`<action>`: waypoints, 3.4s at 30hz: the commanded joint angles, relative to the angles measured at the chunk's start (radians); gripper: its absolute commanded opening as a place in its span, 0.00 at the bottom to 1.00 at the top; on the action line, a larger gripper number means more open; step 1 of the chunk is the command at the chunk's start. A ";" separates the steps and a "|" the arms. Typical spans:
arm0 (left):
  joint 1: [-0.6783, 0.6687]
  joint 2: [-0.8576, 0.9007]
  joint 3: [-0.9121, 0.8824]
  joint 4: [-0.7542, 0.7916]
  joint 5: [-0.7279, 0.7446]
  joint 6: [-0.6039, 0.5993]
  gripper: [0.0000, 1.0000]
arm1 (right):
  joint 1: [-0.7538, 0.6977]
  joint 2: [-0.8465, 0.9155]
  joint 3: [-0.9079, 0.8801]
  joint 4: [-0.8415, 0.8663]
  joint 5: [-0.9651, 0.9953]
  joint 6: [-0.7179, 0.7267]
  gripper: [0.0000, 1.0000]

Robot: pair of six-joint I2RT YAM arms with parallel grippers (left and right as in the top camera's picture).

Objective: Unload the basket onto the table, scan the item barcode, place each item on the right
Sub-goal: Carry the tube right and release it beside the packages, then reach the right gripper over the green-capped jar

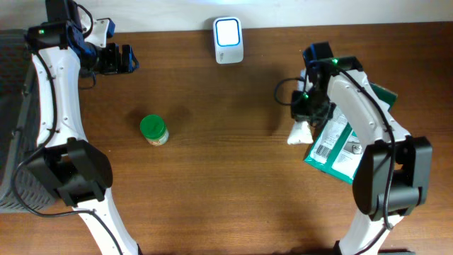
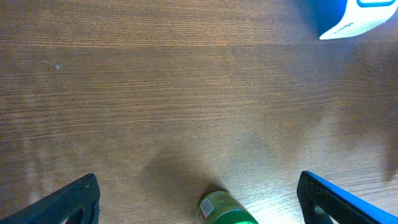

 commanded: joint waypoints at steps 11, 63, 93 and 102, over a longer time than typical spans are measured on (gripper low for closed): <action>0.003 -0.006 0.017 0.000 0.014 -0.008 0.99 | -0.135 -0.032 -0.048 -0.046 0.023 -0.130 0.46; 0.003 -0.006 0.017 -0.002 0.014 -0.008 0.99 | 0.729 0.396 0.290 0.763 -0.211 -0.354 0.80; 0.003 -0.006 0.017 -0.002 0.014 -0.008 0.99 | 0.355 0.099 0.153 0.083 -0.125 -0.366 0.61; 0.003 -0.006 0.017 -0.002 0.014 -0.008 0.99 | 0.355 0.100 0.116 0.114 -0.117 -0.568 0.90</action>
